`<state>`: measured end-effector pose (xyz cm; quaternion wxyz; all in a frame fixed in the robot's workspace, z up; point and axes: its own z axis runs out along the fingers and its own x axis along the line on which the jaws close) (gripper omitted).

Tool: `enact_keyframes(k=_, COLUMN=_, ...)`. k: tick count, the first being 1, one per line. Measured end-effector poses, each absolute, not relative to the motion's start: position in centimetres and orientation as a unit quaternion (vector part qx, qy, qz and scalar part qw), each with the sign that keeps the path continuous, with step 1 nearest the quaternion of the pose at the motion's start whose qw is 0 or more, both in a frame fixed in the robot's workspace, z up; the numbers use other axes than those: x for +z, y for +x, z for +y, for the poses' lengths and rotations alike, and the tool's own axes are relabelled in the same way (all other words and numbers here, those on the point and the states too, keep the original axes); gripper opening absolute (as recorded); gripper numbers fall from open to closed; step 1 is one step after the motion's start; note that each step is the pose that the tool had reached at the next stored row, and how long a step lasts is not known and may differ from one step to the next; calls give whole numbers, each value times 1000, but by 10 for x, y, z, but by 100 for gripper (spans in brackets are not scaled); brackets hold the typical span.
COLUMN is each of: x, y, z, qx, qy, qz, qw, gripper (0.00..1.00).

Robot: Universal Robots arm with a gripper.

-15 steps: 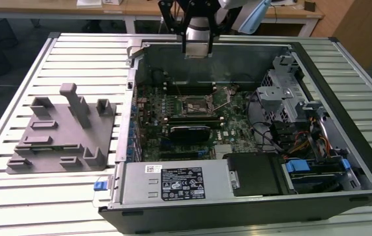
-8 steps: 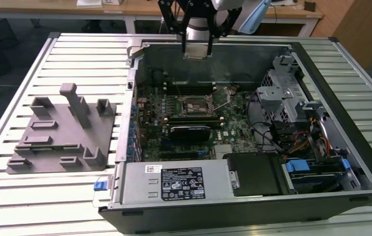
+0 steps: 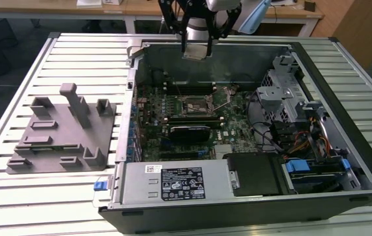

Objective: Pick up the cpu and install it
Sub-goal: 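Place the cpu into insertion slot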

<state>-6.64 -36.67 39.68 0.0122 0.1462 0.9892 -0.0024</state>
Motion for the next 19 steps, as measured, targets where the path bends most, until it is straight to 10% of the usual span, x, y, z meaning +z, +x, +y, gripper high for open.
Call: enact_keyframes(k=19, x=395, y=-66, z=-366, qx=-4, qy=241, qz=970, qw=12, gripper=53)
